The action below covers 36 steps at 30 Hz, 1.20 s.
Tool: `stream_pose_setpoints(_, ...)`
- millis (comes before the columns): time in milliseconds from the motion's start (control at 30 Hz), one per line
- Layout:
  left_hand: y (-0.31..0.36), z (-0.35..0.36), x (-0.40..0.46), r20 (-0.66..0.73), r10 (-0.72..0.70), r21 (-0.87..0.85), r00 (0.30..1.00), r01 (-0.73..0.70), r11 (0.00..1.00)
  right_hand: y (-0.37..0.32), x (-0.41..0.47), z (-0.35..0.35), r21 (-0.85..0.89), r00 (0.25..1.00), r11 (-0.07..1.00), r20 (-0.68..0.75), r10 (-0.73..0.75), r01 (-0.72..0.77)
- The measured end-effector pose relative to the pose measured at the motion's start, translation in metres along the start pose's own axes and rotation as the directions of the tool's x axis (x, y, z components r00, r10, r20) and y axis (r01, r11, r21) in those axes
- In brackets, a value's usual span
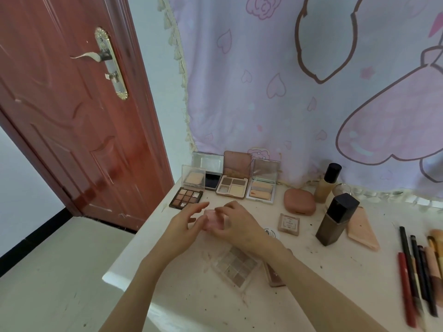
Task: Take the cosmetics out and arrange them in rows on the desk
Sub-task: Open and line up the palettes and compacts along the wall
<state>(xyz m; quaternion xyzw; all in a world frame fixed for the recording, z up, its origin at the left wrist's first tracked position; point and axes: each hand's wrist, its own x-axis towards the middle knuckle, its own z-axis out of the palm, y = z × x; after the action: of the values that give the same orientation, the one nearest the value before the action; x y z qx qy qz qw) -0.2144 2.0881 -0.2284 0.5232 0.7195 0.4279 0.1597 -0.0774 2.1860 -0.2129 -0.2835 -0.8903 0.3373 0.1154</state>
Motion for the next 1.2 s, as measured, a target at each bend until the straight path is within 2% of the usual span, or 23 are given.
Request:
stream_pose_setpoints(67, 0.010, 0.000, -0.006, -0.007, -0.022, -0.079, 1.000, 0.021, 0.997, -0.001, -0.008, -0.007, 0.374, 0.994, 0.925, -0.055, 0.090, -0.063)
stream_pose_setpoints(100, 0.016, 0.000, -0.008, -0.023, -0.019, -0.094, 1.000, 0.017, 0.995, 0.000, -0.012, -0.010, 0.538, 0.990, 0.839, -0.054, 0.127, -0.078)
stream_pose_setpoints(167, 0.029, 0.002, -0.013, -0.053, 0.010, -0.134, 0.999, -0.017, 0.991, 0.002, -0.018, -0.014, 0.745, 0.982, 0.661, -0.039, 0.184, -0.094)
stream_pose_setpoints(300, 0.049, 0.010, -0.015, -0.055, 0.089, -0.182, 0.994, -0.098, 0.978, 0.006, -0.030, -0.021, 0.873, 0.987, 0.484, -0.027, 0.161, -0.056)
stream_pose_setpoints(400, 0.055, 0.012, -0.013, -0.069, 0.090, -0.207, 0.994, -0.102, 0.973, 0.006, -0.037, -0.024, 0.905, 0.987, 0.422, -0.021, 0.157, -0.048)
stream_pose_setpoints(500, 0.056, 0.011, -0.013, -0.028, 0.066, -0.263, 0.997, -0.072, 0.962, 0.010, -0.043, -0.025, 0.902, 0.983, 0.426, -0.014, 0.184, -0.067)
stream_pose_setpoints(533, 0.056, 0.010, -0.012, -0.006, 0.063, -0.270, 0.998, -0.062, 0.961, 0.011, -0.045, -0.025, 0.885, 0.980, 0.457, -0.009, 0.199, -0.085)
stream_pose_setpoints(633, 0.055, 0.011, -0.013, 0.084, 0.032, -0.277, 0.996, -0.007, 0.961, 0.012, -0.052, -0.027, 0.732, 0.973, 0.670, -0.038, 0.227, -0.128)
stream_pose_setpoints(667, 0.054, 0.012, -0.014, 0.107, 0.014, -0.269, 0.994, 0.016, 0.963, 0.012, -0.053, -0.027, 0.696, 0.971, 0.706, -0.057, 0.234, -0.130)
stream_pose_setpoints(833, 0.058, 0.014, -0.011, 0.162, -0.025, -0.241, 0.986, 0.064, 0.968, 0.015, -0.059, -0.032, 0.666, 0.967, 0.735, -0.081, 0.241, -0.127)
stream_pose_setpoints(933, 0.061, 0.012, -0.010, 0.192, -0.021, -0.224, 0.981, 0.064, 0.972, 0.016, -0.061, -0.037, 0.628, 0.974, 0.761, -0.025, 0.224, -0.159)
stream_pose_setpoints(1033, 0.062, 0.011, -0.010, 0.212, 0.015, -0.204, 0.977, 0.029, 0.979, 0.017, -0.059, -0.041, 0.509, 0.976, 0.834, 0.079, 0.204, -0.215)
stream_pose_setpoints(1200, 0.063, 0.013, -0.009, 0.238, 0.005, -0.199, 0.971, 0.044, 0.979, 0.017, -0.058, -0.044, 0.490, 0.978, 0.847, 0.087, 0.190, -0.208)
